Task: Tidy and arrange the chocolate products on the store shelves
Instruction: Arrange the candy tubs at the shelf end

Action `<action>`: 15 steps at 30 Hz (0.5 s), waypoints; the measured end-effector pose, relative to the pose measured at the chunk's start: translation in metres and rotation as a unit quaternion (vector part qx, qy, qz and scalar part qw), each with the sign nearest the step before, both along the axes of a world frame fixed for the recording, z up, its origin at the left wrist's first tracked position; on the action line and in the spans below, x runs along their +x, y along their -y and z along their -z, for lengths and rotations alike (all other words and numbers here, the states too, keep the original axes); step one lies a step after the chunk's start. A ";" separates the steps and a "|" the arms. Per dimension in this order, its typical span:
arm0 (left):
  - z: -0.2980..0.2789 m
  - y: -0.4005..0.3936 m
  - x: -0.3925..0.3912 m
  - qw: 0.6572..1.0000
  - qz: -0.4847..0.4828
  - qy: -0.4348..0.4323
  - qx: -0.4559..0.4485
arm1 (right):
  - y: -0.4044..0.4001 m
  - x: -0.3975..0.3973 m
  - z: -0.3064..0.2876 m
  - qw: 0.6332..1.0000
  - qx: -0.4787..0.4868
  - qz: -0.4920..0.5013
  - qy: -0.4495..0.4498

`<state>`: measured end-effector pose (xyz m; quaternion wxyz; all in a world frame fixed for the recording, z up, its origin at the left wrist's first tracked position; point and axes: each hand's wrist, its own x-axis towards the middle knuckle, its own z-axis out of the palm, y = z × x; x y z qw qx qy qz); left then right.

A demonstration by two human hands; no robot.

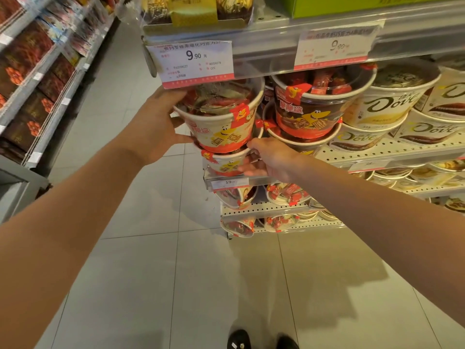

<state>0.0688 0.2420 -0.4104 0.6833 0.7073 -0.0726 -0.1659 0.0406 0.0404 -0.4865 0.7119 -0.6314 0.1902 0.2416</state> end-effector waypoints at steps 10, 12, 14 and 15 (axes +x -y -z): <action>0.007 0.020 -0.001 0.996 -0.082 0.016 -0.025 | 0.003 -0.017 -0.003 0.993 -0.105 -0.046 0.037; 0.008 0.025 -0.004 0.994 -0.110 0.025 -0.006 | 0.010 -0.034 0.001 0.938 -0.261 -0.004 0.228; 0.011 0.028 -0.010 0.991 -0.128 0.045 0.009 | 0.027 -0.054 -0.005 0.824 -0.367 0.063 0.428; 0.013 0.030 -0.014 0.990 -0.130 0.047 0.009 | 0.038 -0.061 -0.011 0.765 -0.404 0.085 0.494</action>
